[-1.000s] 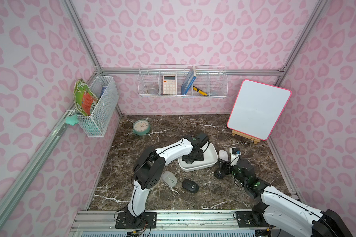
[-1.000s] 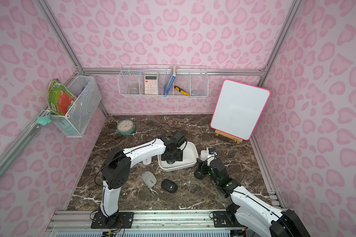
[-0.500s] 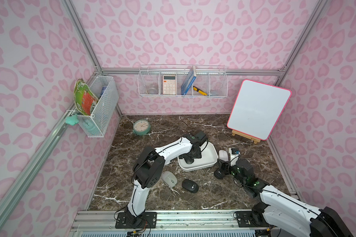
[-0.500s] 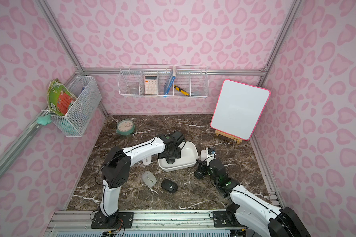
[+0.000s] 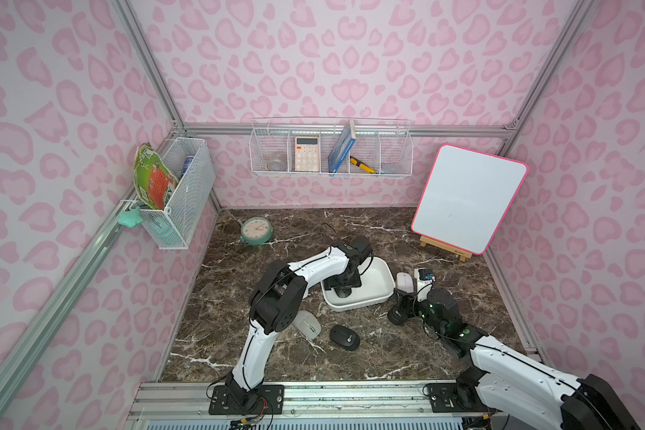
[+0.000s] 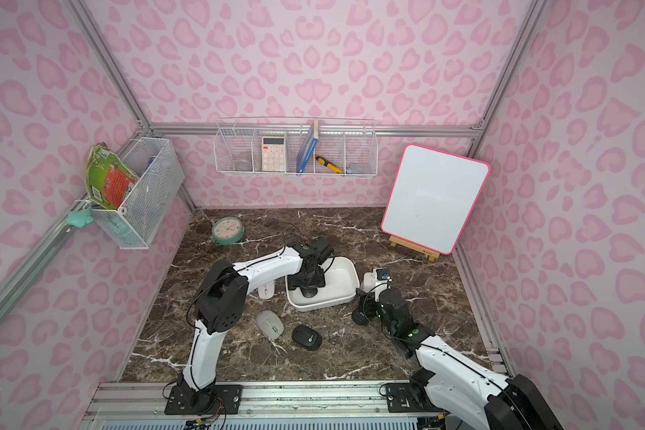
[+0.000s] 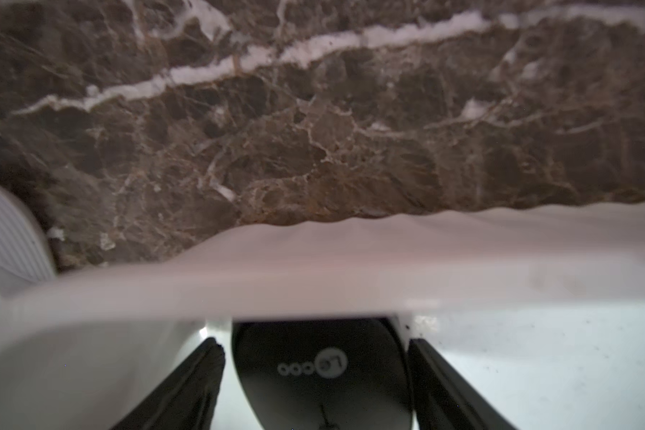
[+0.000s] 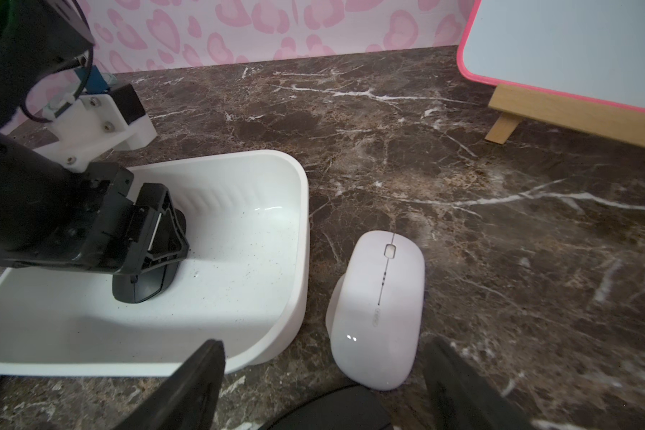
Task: Take out the mouse from the storage box
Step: Pick up the mouse from the storage box.
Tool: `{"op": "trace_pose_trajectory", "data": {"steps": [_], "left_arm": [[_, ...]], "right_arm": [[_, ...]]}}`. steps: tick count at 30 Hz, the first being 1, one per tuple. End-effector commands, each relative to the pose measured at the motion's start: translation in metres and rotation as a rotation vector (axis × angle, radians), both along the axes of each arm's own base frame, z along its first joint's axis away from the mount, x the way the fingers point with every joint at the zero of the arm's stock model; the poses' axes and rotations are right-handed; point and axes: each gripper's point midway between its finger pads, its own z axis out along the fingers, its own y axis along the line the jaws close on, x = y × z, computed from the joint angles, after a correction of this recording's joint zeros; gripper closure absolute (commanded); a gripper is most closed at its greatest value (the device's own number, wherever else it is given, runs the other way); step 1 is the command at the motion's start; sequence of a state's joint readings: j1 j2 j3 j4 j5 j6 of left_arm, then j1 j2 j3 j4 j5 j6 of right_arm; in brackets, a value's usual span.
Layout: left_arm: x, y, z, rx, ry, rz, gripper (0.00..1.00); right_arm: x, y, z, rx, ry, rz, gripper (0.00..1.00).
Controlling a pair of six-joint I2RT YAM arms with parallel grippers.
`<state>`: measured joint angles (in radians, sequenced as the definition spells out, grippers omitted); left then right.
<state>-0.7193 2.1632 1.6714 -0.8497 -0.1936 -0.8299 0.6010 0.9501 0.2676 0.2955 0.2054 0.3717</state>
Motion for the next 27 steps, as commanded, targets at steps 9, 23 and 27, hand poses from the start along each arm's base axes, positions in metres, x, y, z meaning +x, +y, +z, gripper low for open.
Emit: {"op": "trace_pose_trajectory", "data": {"steps": [9, 23, 27], "left_arm": [[-0.003, -0.009, 0.003, -0.048, -0.002, -0.03, 0.44], [-0.007, -0.008, 0.051, -0.05, -0.115, -0.073, 0.48], [-0.018, -0.014, 0.064, -0.068, -0.125, -0.108, 0.48]], "right_arm": [[0.004, -0.001, 0.007, 0.013, -0.031, -0.015, 0.14], [0.003, -0.01, 0.013, 0.021, -0.056, -0.058, 0.14], [0.002, -0.02, 0.018, 0.029, -0.078, -0.105, 0.14]]}}
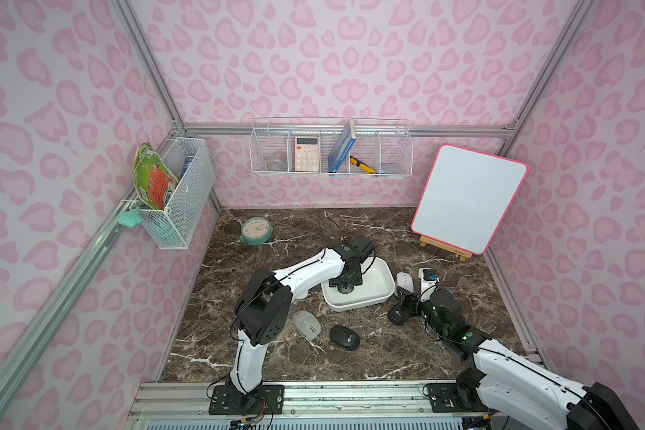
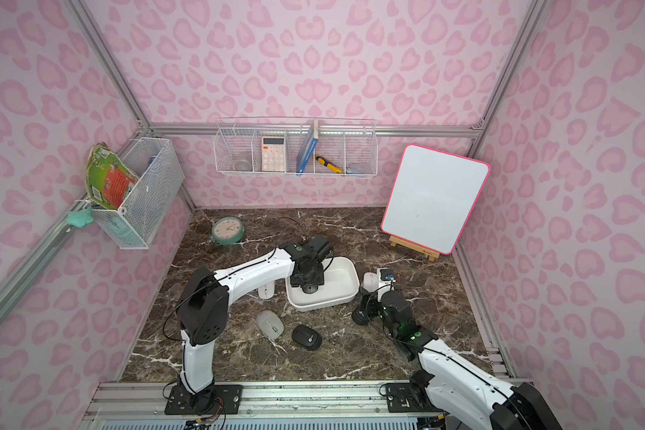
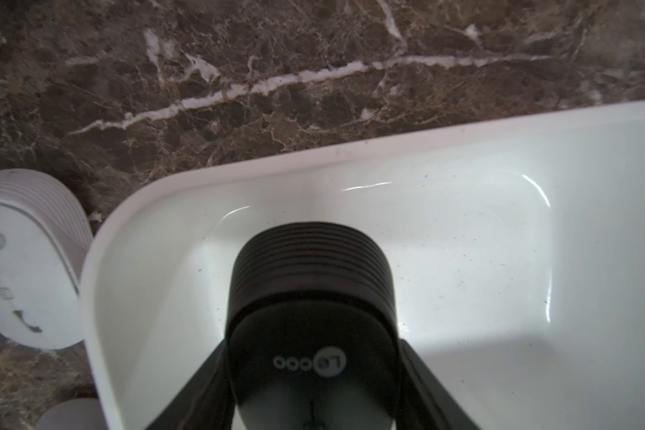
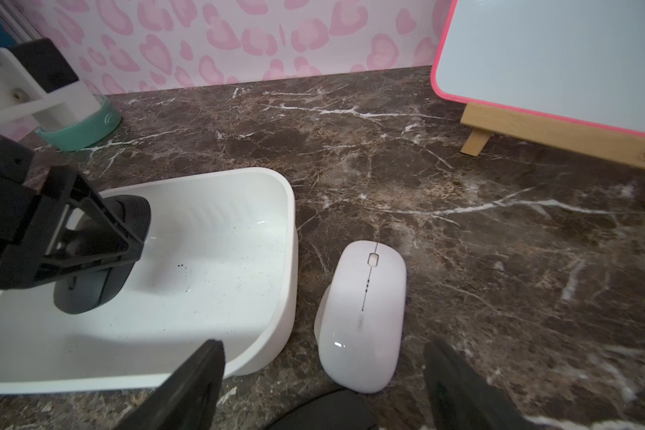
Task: Take out the mouse from the storage box
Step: Pick up the mouse from the storage box, then place the mouse at the center of the board.
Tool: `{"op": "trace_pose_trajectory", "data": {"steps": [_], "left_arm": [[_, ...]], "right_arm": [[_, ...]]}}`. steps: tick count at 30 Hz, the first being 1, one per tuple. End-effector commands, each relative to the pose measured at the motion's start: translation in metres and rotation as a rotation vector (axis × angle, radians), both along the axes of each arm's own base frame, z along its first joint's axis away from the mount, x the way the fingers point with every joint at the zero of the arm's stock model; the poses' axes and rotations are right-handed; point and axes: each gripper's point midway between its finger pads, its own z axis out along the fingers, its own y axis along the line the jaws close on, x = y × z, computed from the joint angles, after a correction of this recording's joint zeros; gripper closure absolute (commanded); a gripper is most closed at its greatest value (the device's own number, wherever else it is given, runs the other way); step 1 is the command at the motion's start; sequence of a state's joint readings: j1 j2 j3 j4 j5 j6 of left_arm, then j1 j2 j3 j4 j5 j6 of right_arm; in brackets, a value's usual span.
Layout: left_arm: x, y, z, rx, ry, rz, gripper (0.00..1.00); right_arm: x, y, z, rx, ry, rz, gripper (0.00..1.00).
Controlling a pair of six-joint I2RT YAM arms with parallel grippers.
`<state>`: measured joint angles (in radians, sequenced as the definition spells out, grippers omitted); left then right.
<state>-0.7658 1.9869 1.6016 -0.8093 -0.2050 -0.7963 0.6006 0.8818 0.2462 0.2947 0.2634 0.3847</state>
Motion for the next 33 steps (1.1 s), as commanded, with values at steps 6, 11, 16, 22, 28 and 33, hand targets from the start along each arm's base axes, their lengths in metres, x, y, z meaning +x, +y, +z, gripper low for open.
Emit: {"op": "trace_pose_trajectory", "data": {"steps": [6, 11, 16, 22, 28, 33], "left_arm": [[-0.041, -0.024, 0.022, -0.03, 0.017, -0.137, 0.48], [-0.068, -0.041, 0.03, -0.021, 0.014, -0.261, 0.48], [-0.086, -0.048, 0.029, 0.009, 0.02, -0.355, 0.48], [-0.109, -0.07, 0.025, -0.004, 0.03, -0.491, 0.49], [-0.126, -0.082, 0.011, 0.017, 0.062, -0.563, 0.49], [-0.137, -0.088, -0.005, 0.033, 0.101, -0.605, 0.49]], "right_arm": [[0.001, -0.036, 0.013, 0.05, -0.059, -0.164, 0.12], [0.002, -0.062, 0.011, 0.123, -0.05, -0.245, 0.11], [0.002, -0.075, 0.007, 0.169, -0.036, -0.277, 0.11], [0.005, -0.08, 0.003, 0.176, -0.015, -0.295, 0.11], [0.006, -0.082, 0.0, 0.178, -0.009, -0.305, 0.11], [0.006, -0.083, 0.0, 0.182, -0.01, -0.312, 0.11]]}}
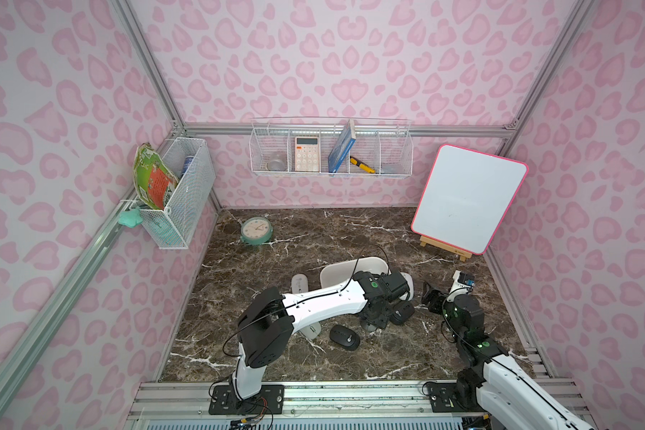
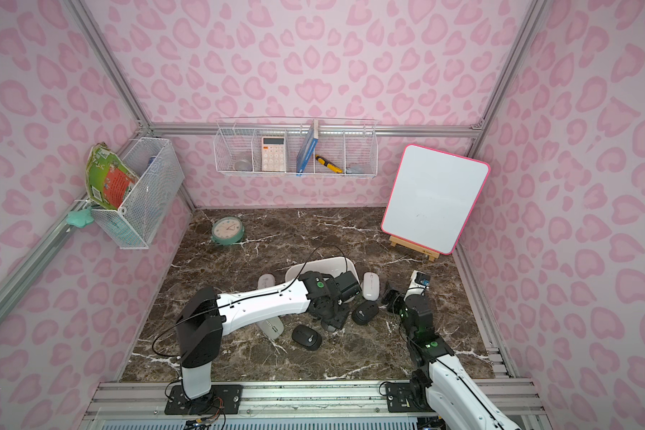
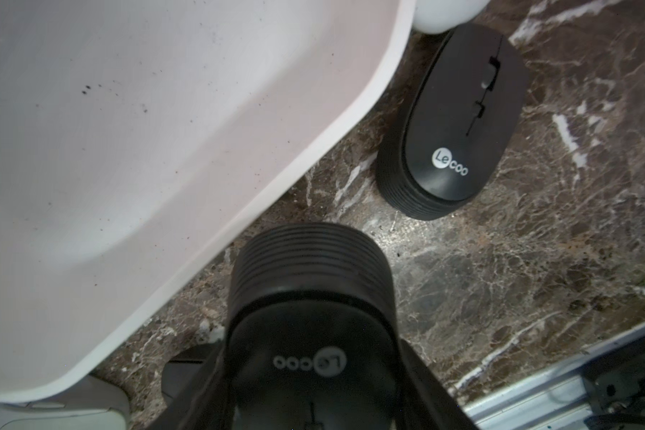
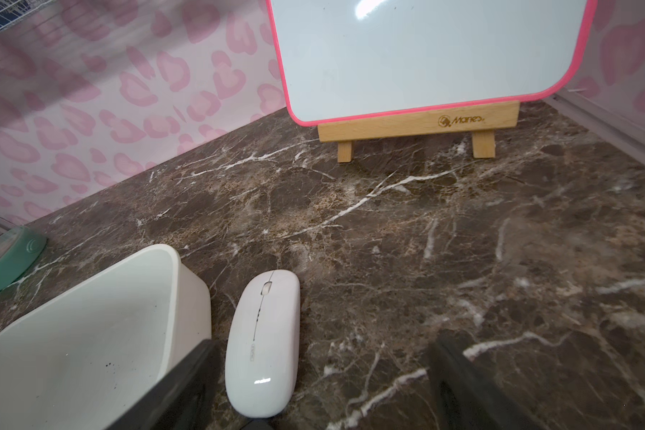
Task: Take out the mouse from the storage box
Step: Place the mouse at the center of the board.
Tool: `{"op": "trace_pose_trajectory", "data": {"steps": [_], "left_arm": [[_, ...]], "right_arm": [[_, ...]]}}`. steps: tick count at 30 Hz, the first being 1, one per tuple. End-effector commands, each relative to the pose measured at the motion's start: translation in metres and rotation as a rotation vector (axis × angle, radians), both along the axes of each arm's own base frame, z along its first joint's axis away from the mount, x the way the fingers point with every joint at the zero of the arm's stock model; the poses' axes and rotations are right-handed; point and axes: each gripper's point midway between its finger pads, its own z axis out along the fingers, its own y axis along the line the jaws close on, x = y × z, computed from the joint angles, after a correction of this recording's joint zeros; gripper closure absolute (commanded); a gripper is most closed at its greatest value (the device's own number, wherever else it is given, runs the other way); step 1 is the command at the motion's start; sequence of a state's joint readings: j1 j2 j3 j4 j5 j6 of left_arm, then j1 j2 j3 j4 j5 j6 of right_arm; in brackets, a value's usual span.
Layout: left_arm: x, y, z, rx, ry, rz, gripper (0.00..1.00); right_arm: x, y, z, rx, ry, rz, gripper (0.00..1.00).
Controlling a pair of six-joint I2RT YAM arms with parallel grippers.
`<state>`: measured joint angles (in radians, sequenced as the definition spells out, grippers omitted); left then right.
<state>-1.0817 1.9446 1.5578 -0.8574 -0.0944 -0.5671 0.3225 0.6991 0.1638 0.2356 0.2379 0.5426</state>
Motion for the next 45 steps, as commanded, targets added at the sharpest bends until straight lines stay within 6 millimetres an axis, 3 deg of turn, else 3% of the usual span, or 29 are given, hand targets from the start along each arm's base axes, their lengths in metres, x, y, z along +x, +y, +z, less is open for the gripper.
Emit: {"op": "trace_pose_trajectory", "data": {"steps": [1, 11, 17, 29, 37, 40, 41, 45], "left_arm": [[-0.007, -0.007, -0.006, -0.004, 0.023, -0.053, 0.48], [-0.014, -0.016, -0.027, 0.012, 0.083, -0.106, 0.48], [-0.017, -0.015, -0.038, 0.015, 0.101, -0.108, 0.43], [-0.013, -0.01, -0.034, 0.009, 0.058, -0.103, 0.17], [-0.003, -0.008, -0.01, -0.034, -0.031, -0.094, 0.15], [0.002, -0.009, 0.013, -0.087, -0.082, -0.106, 0.13], [0.006, -0.01, 0.029, -0.118, -0.124, -0.112, 0.13], [0.022, 0.019, 0.066, -0.152, -0.257, -0.074, 0.07]], "right_arm": [[0.001, 0.0, 0.002, 0.011, -0.008, 0.0, 0.11], [0.002, 0.0, -0.001, 0.01, -0.002, -0.001, 0.11], [0.001, 0.0, -0.001, 0.013, -0.003, -0.002, 0.11], [0.002, 0.0, -0.002, 0.012, 0.003, 0.001, 0.1], [0.001, -0.001, -0.002, 0.014, 0.001, -0.001, 0.1], [0.001, 0.0, -0.002, 0.014, 0.0, 0.002, 0.1], [0.001, 0.0, -0.001, 0.017, -0.002, 0.003, 0.1], [0.002, 0.001, -0.001, 0.018, -0.003, 0.01, 0.1]]}}
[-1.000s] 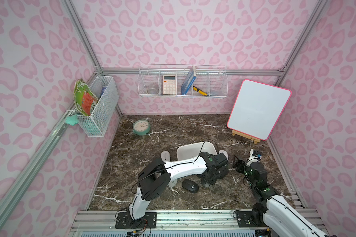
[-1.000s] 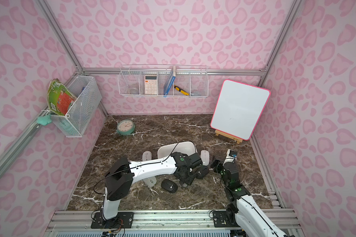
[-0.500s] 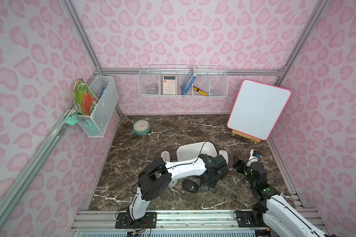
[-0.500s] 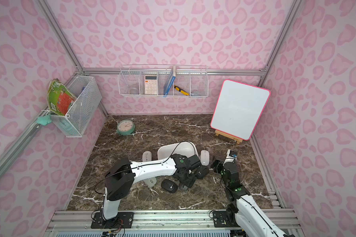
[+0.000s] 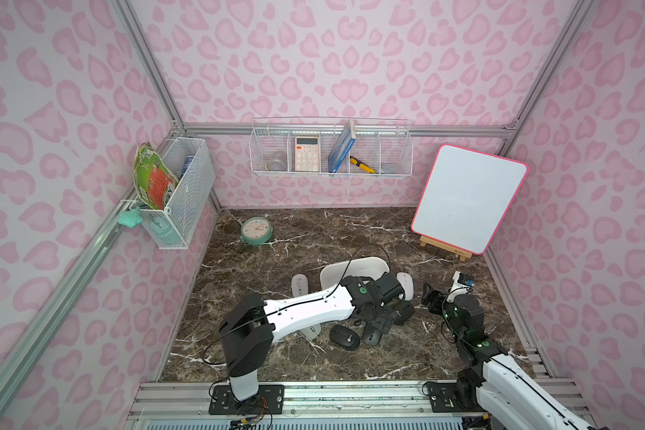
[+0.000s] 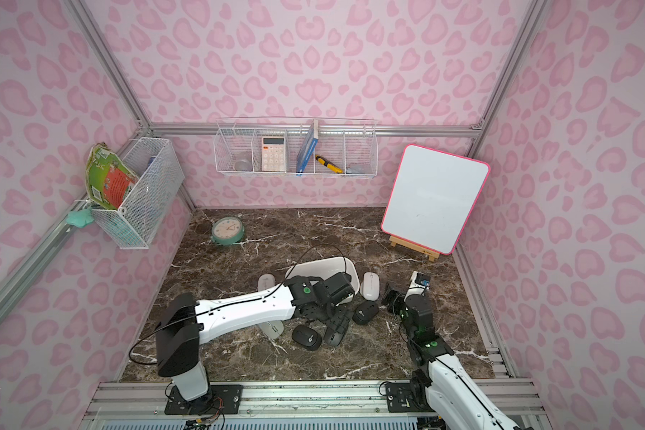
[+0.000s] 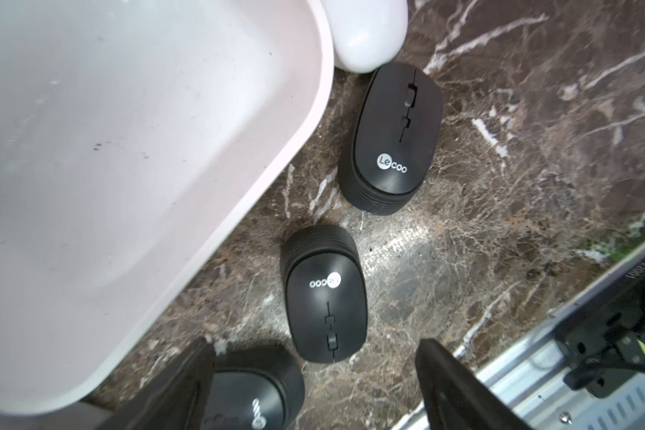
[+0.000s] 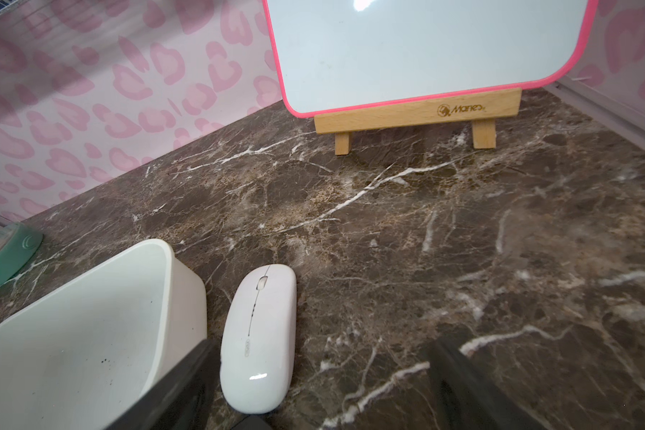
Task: Take out the mouse from the storage box
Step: Place the mouse at the center of the board, then reset both arms
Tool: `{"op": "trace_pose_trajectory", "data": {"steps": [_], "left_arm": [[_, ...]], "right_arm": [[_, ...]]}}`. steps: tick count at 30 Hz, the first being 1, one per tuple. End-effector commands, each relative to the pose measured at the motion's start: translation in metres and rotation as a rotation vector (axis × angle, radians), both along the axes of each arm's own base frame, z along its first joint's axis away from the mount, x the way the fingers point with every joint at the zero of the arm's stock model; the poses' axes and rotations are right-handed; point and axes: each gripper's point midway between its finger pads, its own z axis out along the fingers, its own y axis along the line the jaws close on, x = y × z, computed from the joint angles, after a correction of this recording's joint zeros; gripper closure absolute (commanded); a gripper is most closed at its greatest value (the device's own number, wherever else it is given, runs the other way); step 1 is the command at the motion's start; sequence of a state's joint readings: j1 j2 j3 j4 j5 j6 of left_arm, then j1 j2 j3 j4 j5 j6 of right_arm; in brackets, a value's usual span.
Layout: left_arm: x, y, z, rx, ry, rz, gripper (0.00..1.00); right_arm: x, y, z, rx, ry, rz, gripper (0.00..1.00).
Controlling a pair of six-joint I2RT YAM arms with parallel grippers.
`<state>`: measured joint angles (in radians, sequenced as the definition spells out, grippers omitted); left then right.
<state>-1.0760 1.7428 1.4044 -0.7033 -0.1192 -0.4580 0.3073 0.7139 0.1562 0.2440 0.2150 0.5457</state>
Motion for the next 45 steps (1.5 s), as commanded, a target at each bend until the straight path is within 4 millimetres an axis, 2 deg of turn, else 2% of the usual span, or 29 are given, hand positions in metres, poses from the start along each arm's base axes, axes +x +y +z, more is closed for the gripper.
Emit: {"op": "trace_pose_trajectory", "data": {"steps": [1, 5, 9, 11, 17, 23, 26, 29, 33, 36, 37, 40, 43, 45], "left_arm": [[0.023, 0.02, 0.028, -0.025, -0.139, 0.04, 0.06], [0.043, 0.056, 0.054, -0.065, -0.237, 0.145, 0.04], [0.051, 0.083, 0.09, -0.196, -0.371, 0.205, 0.01], [0.058, 0.099, 0.1, -0.236, -0.422, 0.247, 0.01], [0.072, 0.15, 0.102, -0.203, -0.518, 0.397, 0.01], [0.078, 0.185, 0.109, -0.228, -0.691, 0.461, 0.01], [0.084, 0.22, 0.115, -0.136, -0.791, 0.575, 0.01], [0.09, 0.251, 0.114, -0.035, -0.856, 0.672, 0.01], [0.098, 0.285, 0.104, -0.001, -0.886, 0.795, 0.01], [0.096, 0.327, 0.099, 0.147, -0.916, 0.983, 0.01], [0.098, 0.336, 0.094, 0.172, -0.901, 1.008, 0.01], [0.103, 0.354, 0.076, 0.169, -0.856, 1.021, 0.01], [0.113, 0.358, 0.07, 0.047, -0.936, 0.99, 0.01], [0.116, 0.376, 0.066, 0.05, -0.931, 1.05, 0.01]], "right_arm": [[0.002, 0.003, 0.004, 0.011, -0.018, 0.01, 0.1], [0.002, 0.004, 0.005, 0.011, -0.019, 0.016, 0.1], [0.002, 0.008, 0.004, 0.014, -0.022, 0.041, 0.1], [0.003, 0.009, 0.004, 0.014, -0.02, 0.047, 0.1], [0.004, 0.011, 0.003, 0.013, -0.019, 0.057, 0.1], [0.004, 0.012, 0.002, 0.014, -0.017, 0.064, 0.09], [0.004, 0.013, 0.003, 0.015, -0.021, 0.065, 0.09], [0.004, 0.013, 0.003, 0.016, -0.024, 0.066, 0.09], [0.006, 0.011, 0.007, 0.002, -0.032, 0.06, 0.08], [0.009, 0.001, 0.01, -0.027, -0.005, -0.001, 0.08], [0.011, -0.003, 0.011, -0.035, 0.003, -0.025, 0.07], [0.017, -0.008, 0.025, -0.061, 0.001, -0.062, 0.01], [0.027, -0.006, 0.048, -0.07, -0.031, -0.06, 0.01], [0.032, -0.007, 0.061, -0.082, -0.05, -0.073, 0.0]]}}
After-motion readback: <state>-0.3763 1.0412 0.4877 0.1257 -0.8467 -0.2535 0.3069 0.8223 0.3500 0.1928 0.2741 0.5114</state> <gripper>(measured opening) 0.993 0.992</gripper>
